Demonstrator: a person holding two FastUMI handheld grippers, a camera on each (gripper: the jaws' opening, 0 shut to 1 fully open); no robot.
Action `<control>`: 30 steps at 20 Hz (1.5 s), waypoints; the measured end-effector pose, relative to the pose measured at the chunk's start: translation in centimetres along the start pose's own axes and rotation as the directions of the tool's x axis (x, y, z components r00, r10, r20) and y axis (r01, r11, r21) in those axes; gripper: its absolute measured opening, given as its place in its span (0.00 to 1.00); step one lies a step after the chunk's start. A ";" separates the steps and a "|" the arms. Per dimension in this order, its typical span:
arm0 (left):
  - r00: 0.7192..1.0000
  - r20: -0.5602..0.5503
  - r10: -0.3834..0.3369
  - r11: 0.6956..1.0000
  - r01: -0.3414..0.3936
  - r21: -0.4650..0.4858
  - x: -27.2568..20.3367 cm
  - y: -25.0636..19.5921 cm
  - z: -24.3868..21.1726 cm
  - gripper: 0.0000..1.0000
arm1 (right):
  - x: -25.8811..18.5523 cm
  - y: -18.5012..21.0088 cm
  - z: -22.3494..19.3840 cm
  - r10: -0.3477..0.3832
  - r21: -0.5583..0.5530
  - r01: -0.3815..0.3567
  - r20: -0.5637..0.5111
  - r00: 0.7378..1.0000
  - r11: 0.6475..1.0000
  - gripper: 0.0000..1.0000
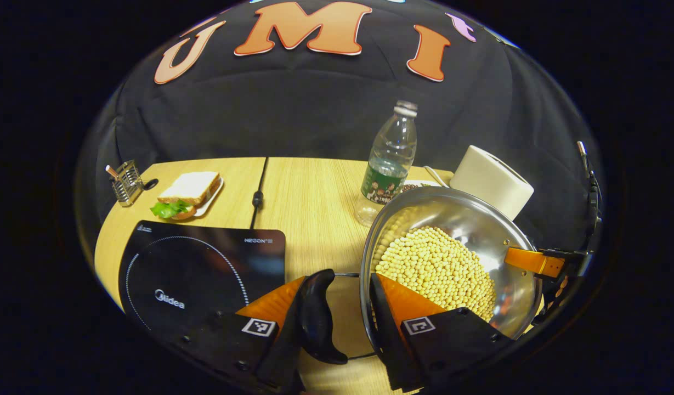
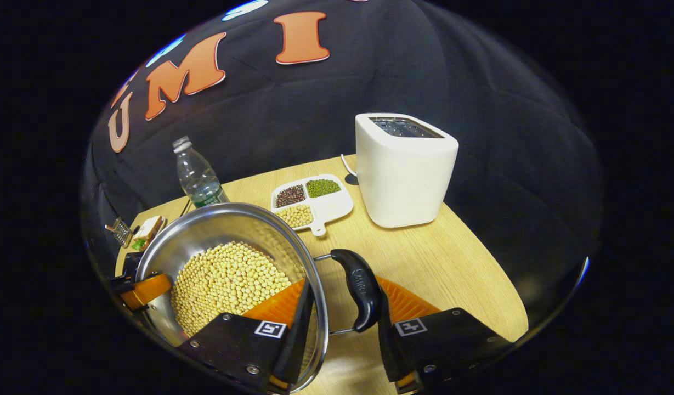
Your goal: First push the handle of the pot to place it horizontally, then grasp the pot with both hands and set it on the induction cooktop.
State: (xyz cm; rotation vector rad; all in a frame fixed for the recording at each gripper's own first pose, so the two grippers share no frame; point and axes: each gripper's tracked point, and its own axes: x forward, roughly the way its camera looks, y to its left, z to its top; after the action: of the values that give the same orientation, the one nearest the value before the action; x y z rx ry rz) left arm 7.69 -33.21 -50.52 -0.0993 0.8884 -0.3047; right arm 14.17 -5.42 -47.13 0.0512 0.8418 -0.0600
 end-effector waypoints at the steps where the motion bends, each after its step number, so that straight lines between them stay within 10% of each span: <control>1: 1.000 0.007 0.001 1.000 -0.001 0.000 -0.7 0.3 0.5 0.72 | -0.8 0.6 0.4 -0.001 0.007 0.000 0.009 1.000 1.000 0.57; 30: 0.982 0.071 0.174 0.983 -0.168 -0.078 -14.0 25.4 2.9 0.70 | -6.6 24.9 -0.7 0.137 -0.111 -0.134 0.022 0.990 0.985 0.57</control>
State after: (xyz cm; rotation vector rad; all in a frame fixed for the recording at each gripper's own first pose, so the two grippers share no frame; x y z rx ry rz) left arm 7.22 -4.94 -43.55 -0.0996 0.8253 -0.1076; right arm 11.03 19.63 -42.13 0.0043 0.8092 0.1131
